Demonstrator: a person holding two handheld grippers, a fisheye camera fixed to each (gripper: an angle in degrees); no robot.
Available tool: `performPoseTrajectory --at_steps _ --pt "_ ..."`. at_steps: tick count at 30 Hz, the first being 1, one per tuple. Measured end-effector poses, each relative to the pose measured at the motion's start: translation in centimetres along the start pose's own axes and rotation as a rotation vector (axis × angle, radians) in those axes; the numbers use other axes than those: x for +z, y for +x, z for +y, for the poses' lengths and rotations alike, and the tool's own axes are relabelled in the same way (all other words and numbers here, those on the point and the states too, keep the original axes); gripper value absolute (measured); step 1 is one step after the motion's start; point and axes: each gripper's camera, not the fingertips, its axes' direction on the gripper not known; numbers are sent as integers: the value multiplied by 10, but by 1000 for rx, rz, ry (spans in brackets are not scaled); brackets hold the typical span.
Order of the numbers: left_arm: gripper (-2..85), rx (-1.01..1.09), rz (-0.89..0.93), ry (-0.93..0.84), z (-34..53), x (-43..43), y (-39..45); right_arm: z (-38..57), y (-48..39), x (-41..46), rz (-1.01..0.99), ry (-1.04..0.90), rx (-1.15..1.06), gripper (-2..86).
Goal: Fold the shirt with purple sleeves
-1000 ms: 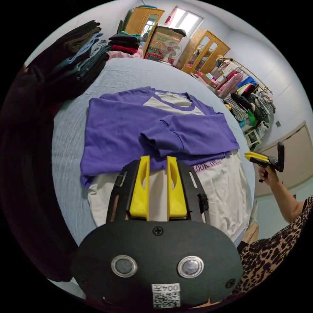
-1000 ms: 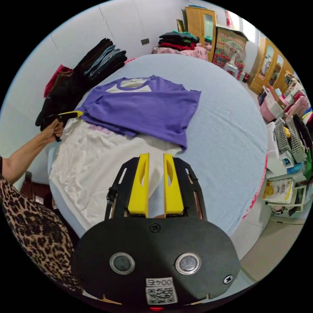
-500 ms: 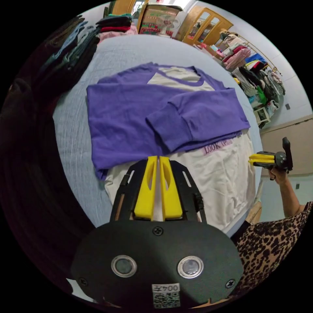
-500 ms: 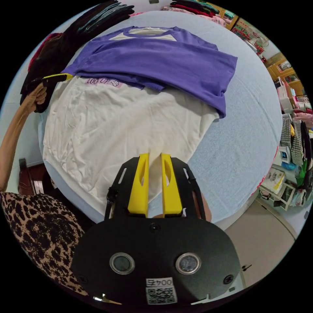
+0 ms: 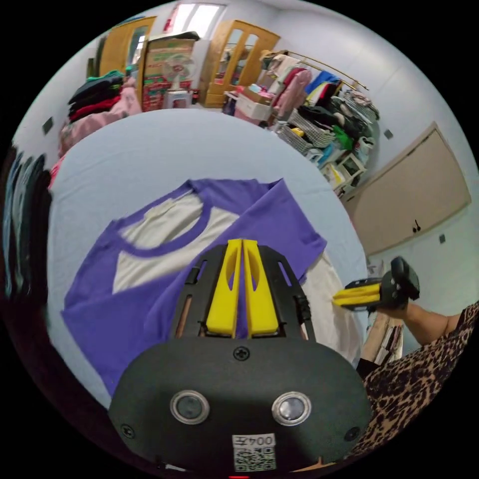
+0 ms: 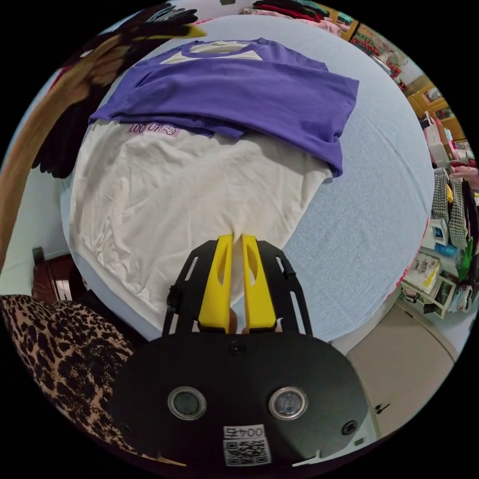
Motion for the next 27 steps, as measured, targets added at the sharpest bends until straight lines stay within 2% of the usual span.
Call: performPoseTrajectory --at_steps 5,11,15,22,27 --pt "58 20 121 -154 -124 95 29 0 7 0 24 -3 -46 35" --pt "93 -77 165 -294 -205 166 33 -6 14 -1 36 -45 -88 33" --pt "124 -107 171 -379 -235 199 31 -5 27 -5 -14 -43 -61 35" --pt "170 -212 250 -515 -265 253 21 4 14 -10 96 -24 -73 37" --pt "129 -248 281 -519 -277 278 18 7 13 -15 123 -47 -138 36"
